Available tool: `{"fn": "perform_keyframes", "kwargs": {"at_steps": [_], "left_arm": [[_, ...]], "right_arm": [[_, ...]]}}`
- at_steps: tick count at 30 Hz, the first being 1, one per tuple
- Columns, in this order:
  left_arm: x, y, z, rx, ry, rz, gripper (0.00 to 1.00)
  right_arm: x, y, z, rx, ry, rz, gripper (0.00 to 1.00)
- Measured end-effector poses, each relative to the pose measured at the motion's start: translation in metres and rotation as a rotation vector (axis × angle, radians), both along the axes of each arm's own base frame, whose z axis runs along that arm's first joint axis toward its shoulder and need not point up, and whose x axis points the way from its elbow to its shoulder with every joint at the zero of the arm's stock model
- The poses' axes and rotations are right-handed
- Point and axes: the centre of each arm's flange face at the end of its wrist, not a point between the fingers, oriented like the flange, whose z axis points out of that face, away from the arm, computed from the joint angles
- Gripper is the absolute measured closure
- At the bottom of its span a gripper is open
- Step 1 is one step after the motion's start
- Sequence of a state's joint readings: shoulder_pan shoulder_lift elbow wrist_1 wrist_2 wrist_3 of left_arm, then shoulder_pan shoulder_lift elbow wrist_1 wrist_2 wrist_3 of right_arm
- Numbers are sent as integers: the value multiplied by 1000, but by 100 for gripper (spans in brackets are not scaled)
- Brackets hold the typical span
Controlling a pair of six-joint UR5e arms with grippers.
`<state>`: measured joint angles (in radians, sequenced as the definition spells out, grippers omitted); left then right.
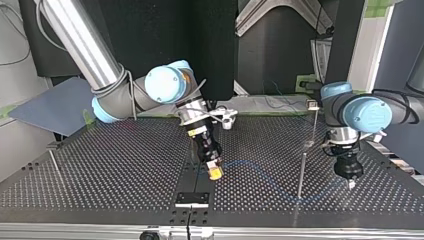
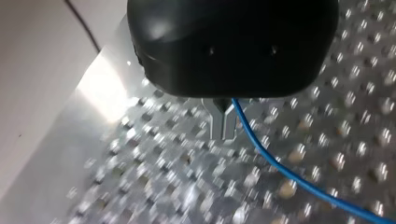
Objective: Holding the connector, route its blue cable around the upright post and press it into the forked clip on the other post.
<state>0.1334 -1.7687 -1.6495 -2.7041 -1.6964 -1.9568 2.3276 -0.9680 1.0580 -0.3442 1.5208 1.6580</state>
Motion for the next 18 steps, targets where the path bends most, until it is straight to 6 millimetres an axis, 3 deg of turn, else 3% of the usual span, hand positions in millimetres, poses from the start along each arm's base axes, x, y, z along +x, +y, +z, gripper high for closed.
{"fn": "perform_keyframes", "kwargs": {"at_steps": [15,17,18], "left_arm": [[5,-28,-26,-7,68,-154,100],[5,-31,-26,-6,71,-162,89],[5,-32,-27,-6,71,-164,89]], "right_arm": [[-4,-2,-12,41,35,-43,100],[-4,-2,-16,50,48,-45,100],[-4,-2,-18,54,55,-45,100]]}}
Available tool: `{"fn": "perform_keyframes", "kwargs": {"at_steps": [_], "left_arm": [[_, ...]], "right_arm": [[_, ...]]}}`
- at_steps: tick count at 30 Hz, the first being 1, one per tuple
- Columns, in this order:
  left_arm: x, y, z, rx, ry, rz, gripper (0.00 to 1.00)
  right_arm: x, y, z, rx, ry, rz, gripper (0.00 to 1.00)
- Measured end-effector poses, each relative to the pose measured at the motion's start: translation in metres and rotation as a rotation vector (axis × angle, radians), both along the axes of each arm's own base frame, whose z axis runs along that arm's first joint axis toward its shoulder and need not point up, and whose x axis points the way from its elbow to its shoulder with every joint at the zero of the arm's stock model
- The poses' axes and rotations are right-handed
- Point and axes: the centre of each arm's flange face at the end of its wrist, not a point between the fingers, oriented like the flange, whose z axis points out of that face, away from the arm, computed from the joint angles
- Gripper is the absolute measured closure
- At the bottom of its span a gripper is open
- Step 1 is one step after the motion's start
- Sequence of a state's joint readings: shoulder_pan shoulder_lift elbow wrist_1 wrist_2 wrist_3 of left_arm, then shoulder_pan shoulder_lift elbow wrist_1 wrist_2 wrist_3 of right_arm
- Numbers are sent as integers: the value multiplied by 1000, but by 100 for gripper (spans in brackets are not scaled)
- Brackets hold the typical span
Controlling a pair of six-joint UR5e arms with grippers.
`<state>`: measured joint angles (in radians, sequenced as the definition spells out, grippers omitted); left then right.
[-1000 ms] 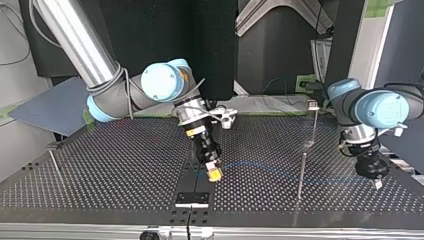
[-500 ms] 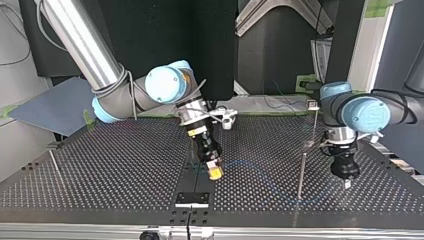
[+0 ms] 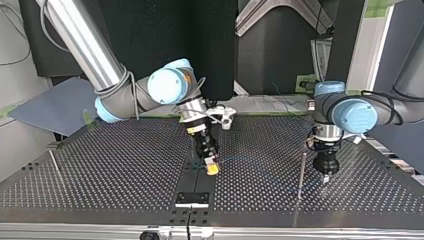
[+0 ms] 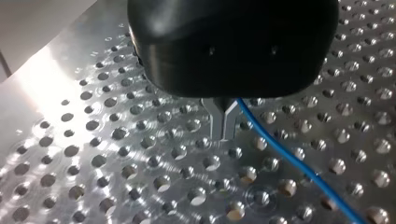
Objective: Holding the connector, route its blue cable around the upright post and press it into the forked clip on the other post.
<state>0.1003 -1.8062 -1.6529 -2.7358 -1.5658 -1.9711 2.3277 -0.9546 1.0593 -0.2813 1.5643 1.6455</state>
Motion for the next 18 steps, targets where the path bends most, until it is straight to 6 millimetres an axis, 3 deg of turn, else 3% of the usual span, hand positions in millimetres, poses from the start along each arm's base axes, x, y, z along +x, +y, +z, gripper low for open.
{"fn": "perform_keyframes", "kwargs": {"at_steps": [4,7,12,14,15,16,17,18], "left_arm": [[-1,-4,-1,1,4,-7,82],[-2,-6,-1,3,9,-9,82],[-3,-6,-2,1,16,6,67],[-4,-6,-3,1,25,13,47],[-4,-6,-3,1,28,15,47],[-4,-6,-3,1,30,15,36],[-4,-6,-3,1,31,15,19],[-4,-6,-3,1,32,15,19]], "right_arm": [[1,1,-15,30,40,-1,100],[2,2,-25,51,68,0,100],[4,5,-38,72,100,-2,100],[3,7,-43,79,109,-5,100],[3,7,-45,82,113,-7,100],[2,8,-48,86,120,-11,100],[2,8,-51,90,124,-13,100],[1,8,-54,93,128,-16,100]]}}
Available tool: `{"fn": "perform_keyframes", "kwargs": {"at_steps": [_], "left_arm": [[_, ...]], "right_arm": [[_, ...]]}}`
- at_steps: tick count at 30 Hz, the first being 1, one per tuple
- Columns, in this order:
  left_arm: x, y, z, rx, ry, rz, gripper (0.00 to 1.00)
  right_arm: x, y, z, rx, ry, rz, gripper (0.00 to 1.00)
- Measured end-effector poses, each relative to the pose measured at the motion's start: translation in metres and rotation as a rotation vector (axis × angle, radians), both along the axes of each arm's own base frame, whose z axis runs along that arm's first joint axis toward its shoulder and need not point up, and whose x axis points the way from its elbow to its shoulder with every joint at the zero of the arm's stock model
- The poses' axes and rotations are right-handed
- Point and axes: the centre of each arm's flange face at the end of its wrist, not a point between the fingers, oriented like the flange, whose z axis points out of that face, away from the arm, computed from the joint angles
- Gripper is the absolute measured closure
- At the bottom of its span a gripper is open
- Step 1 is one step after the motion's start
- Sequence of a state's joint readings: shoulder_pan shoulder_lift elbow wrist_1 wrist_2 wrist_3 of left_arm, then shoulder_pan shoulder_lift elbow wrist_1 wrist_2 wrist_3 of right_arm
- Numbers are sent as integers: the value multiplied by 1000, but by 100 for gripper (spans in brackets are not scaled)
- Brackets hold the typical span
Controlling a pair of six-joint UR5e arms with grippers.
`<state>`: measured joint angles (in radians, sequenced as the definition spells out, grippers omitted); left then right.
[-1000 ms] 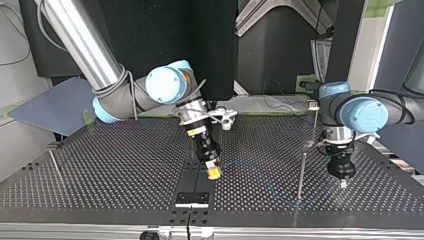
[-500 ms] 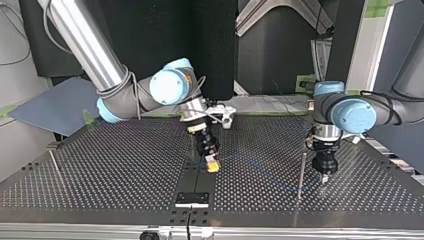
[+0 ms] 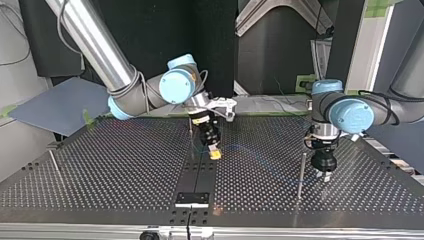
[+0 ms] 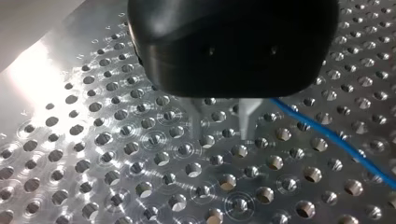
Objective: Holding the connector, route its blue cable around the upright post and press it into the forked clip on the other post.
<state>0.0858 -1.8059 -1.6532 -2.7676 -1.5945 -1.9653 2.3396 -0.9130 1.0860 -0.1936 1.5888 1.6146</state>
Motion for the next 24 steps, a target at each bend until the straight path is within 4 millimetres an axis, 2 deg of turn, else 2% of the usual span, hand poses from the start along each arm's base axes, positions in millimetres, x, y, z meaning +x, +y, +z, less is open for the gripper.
{"fn": "perform_keyframes", "kwargs": {"at_steps": [1,2,15,24], "left_arm": [[0,0,0,0,1,-1,7],[0,-1,0,1,1,-3,0],[-2,-6,-2,3,17,-9,0],[-2,-6,-2,-5,16,-10,0]], "right_arm": [[-1,0,-4,4,5,-3,100],[-1,1,-7,6,8,-4,100],[-10,7,-48,18,11,-25,100],[-24,8,-81,27,3,-87,100]]}}
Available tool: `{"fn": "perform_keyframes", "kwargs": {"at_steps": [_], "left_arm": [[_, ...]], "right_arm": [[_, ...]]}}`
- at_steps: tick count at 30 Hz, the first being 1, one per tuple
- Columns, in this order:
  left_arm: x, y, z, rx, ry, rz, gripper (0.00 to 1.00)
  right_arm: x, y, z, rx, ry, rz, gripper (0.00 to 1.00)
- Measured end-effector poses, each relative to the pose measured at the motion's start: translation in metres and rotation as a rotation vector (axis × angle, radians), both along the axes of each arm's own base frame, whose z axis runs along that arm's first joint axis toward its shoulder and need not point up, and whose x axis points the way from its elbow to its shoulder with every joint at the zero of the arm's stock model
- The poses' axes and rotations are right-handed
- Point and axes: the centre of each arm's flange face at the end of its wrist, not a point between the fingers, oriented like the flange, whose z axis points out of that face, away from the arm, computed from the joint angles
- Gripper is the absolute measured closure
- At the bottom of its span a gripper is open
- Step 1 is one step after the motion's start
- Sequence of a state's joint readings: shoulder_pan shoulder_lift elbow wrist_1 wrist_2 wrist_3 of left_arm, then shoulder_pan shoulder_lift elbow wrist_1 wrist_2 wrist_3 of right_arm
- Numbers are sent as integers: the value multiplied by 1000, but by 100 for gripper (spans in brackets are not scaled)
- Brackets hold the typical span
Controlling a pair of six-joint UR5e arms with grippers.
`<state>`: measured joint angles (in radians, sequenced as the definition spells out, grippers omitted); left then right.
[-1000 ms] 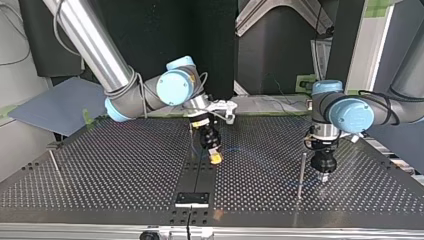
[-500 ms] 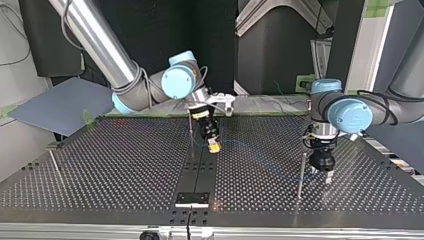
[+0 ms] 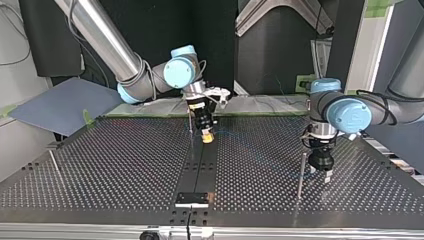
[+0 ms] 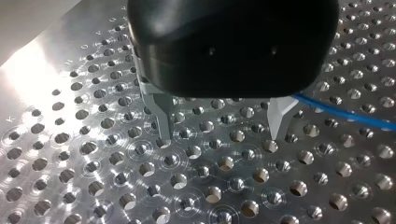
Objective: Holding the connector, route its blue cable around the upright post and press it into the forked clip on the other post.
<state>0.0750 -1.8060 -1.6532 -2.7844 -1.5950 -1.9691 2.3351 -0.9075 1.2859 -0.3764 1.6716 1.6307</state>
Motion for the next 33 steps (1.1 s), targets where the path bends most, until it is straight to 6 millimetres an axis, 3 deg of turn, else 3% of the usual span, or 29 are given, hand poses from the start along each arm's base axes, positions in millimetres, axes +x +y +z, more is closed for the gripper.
{"fn": "perform_keyframes", "kwargs": {"at_steps": [18,33], "left_arm": [[1,3,0,-8,-4,6,0],[1,3,0,-16,-3,5,0]], "right_arm": [[-33,9,-63,12,-2,-148,100],[-58,42,-183,91,83,-226,100]]}}
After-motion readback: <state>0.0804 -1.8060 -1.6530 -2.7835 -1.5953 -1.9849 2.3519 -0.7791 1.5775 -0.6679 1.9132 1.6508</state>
